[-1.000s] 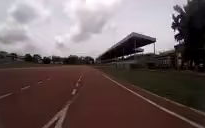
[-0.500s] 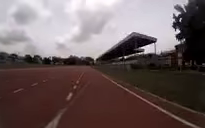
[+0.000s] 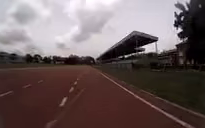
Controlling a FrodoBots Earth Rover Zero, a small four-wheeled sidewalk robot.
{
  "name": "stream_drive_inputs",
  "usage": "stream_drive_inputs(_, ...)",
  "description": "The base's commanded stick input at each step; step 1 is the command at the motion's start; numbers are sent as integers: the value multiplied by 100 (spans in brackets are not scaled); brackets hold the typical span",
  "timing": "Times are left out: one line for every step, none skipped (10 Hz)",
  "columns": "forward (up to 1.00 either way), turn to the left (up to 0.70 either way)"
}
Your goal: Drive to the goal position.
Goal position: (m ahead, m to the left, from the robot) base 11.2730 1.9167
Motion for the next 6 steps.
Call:
stream_drive_inputs(70,0)
stream_drive_inputs(70,0)
stream_drive_inputs(70,0)
stream_drive_inputs(70,0)
stream_drive_inputs(70,0)
stream_drive_inputs(70,0)
